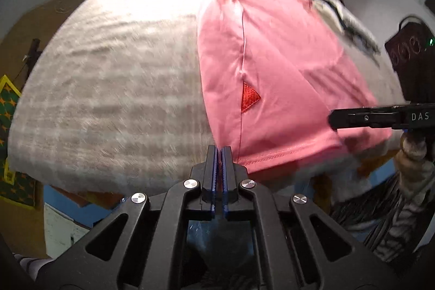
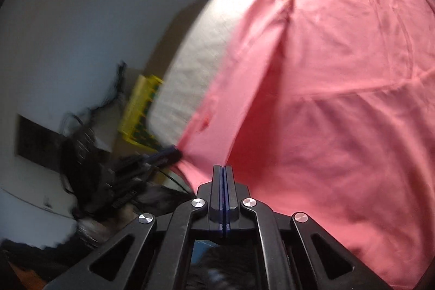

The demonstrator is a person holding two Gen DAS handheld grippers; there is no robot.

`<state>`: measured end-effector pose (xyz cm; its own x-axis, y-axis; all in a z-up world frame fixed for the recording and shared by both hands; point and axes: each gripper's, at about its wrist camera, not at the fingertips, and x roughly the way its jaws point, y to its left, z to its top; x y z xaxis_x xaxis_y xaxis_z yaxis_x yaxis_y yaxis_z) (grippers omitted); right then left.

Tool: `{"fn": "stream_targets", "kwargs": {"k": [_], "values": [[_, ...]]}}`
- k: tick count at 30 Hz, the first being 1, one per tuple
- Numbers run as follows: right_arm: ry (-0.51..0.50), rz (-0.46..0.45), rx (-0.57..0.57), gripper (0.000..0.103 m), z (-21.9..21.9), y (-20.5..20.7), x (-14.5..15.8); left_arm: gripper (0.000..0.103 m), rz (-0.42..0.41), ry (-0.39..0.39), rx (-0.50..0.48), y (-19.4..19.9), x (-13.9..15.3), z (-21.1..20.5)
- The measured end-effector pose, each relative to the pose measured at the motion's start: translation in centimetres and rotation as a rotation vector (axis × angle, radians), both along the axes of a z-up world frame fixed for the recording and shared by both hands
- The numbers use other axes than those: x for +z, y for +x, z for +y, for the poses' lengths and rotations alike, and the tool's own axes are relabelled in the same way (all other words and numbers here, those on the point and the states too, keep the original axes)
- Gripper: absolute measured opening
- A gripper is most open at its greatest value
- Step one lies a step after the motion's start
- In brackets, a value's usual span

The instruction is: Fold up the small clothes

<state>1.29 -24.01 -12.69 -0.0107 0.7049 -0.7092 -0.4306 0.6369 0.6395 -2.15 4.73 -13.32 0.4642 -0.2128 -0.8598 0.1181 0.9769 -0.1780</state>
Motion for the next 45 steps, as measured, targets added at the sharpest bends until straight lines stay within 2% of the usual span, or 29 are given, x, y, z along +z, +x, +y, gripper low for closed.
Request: {"fn": "stream_targets", "kwargs": {"k": [3, 5, 7, 8, 11, 13, 17, 22, 26, 31, 35, 45], "values": [[-0.023, 0.009, 0.043, 0.0, 0.8, -0.7, -0.9, 0.001, -0.026, 0.068, -0.03, -0.6, 0.3, -0.9], [-0.064, -0.037, 0.058, 0.005, 1.5, -1.0, -0.5, 0.001, -0.044, 0.084, -0.028, -0.7, 0.8, -1.2], [-0.119, -0.109, 0.067, 0.027, 1.7, -1.3, 0.3, 0.001, -0.058, 0.076, -0.018, -0.8, 1.3, -1.1], [-0.118, -0.128, 0.061, 0.03, 1.8, -1.1, 0.7, 0.001, -0.069, 0.064, -0.014, -0.8, 1.7, -1.1], [-0.102, -0.173, 0.042, 0.032, 0.4, -1.0, 2.3, 0.001, -0.113, 0.035, -0.004, -1.3, 2.9, -0.7], [-0.104, -0.237, 0.021, 0.038, -0.9, -1.0, 3.8, 0.001, -0.136, 0.015, 0.01, -1.4, 3.6, -0.6], [-0.093, -0.318, -0.035, 0.039, -3.5, -0.9, 6.0, 0.001, -0.167, -0.031, 0.032, -1.4, 4.9, -0.2], [-0.125, -0.413, -0.182, 0.04, -8.3, 0.2, 8.5, 0.001, -0.206, -0.09, -0.011, -1.5, 5.6, -2.2], [-0.1, -0.443, -0.294, 0.04, -12.5, 1.3, 9.7, 0.001, -0.227, -0.09, -0.085, -1.1, 5.4, -6.0], [-0.166, -0.462, -0.298, 0.042, -16.0, 2.1, 10.7, 0.001, -0.232, -0.102, -0.175, 0.0, 5.4, -11.1], [-0.168, -0.467, -0.316, 0.044, -20.0, 1.9, 11.2, 0.001, -0.228, -0.132, -0.253, 0.7, 5.3, -14.9], [-0.195, -0.444, -0.444, 0.047, -28.5, 2.2, 11.1, 0.001, -0.118, -0.21, -0.505, 0.4, 2.6, -26.5]]}}
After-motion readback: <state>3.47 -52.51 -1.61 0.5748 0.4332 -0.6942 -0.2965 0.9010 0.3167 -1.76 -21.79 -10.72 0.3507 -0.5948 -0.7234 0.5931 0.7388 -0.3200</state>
